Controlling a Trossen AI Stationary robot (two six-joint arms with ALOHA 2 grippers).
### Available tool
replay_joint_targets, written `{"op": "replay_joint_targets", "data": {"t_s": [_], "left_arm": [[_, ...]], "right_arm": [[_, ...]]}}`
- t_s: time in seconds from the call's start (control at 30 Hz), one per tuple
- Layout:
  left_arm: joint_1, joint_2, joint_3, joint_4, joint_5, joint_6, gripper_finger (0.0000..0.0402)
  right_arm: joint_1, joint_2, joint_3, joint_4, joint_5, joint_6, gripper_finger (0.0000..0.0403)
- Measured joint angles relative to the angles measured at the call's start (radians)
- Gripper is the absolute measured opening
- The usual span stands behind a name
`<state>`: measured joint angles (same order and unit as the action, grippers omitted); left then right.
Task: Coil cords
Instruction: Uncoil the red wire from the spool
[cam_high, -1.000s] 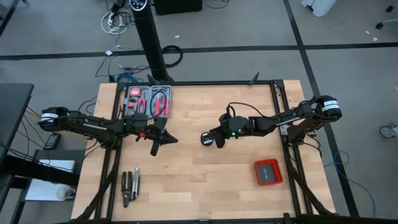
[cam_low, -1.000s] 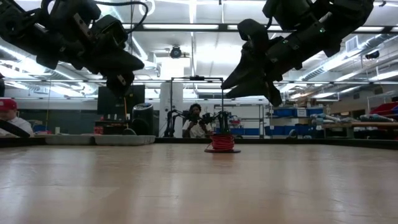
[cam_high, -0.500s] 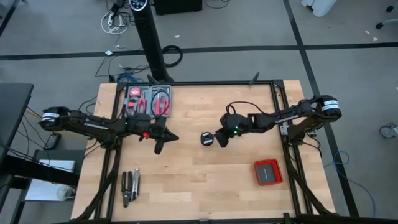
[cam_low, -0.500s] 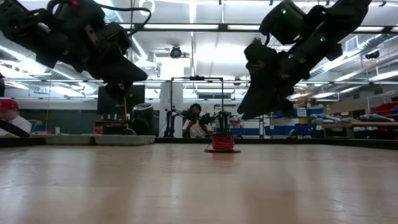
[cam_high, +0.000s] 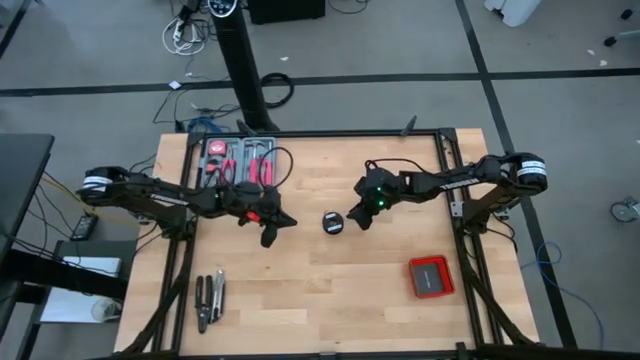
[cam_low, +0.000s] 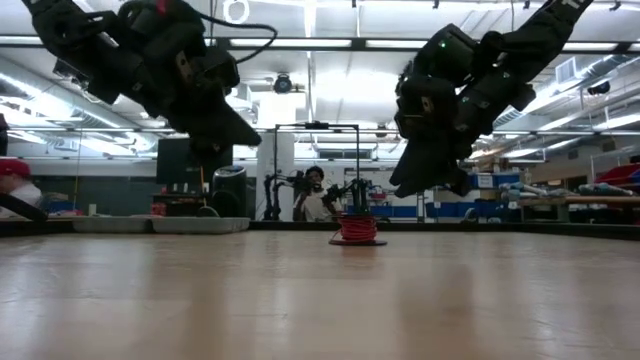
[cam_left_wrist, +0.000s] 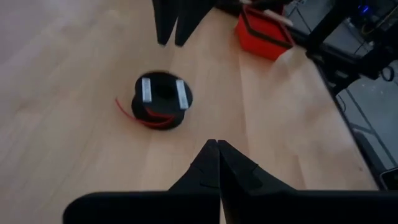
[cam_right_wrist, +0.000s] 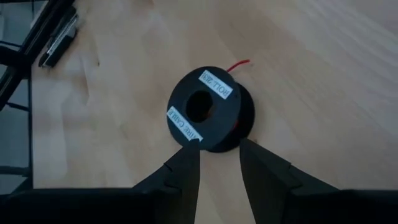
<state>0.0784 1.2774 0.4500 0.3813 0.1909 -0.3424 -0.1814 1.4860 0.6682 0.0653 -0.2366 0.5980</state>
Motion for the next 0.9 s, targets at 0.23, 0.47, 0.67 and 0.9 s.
{"op": "replay_joint_targets", "data": {"t_s": [0.23, 0.47, 0.67, 0.9], "left_arm": [[0.000, 0.093, -0.001, 0.074, -0.023, 0.000, 0.0000], [0.000, 0.225, 0.024, 0.180, -0.016, -0.018, 0.0000], [0.000, 0.312, 0.127, 0.169, 0.050, 0.020, 0.0000], [0.009, 0.323, 0.149, 0.162, 0.053, 0.023, 0.0000]], "right_arm": [[0.001, 0.001, 0.000, -0.018, -0.013, 0.000, 0.0114], [-0.017, 0.001, 0.000, -0.027, -0.022, -0.015, 0.0114], [-0.076, 0.001, 0.000, -0.030, -0.044, -0.063, 0.0114], [-0.036, 0.002, 0.000, -0.031, -0.047, -0.086, 0.0114]]}}
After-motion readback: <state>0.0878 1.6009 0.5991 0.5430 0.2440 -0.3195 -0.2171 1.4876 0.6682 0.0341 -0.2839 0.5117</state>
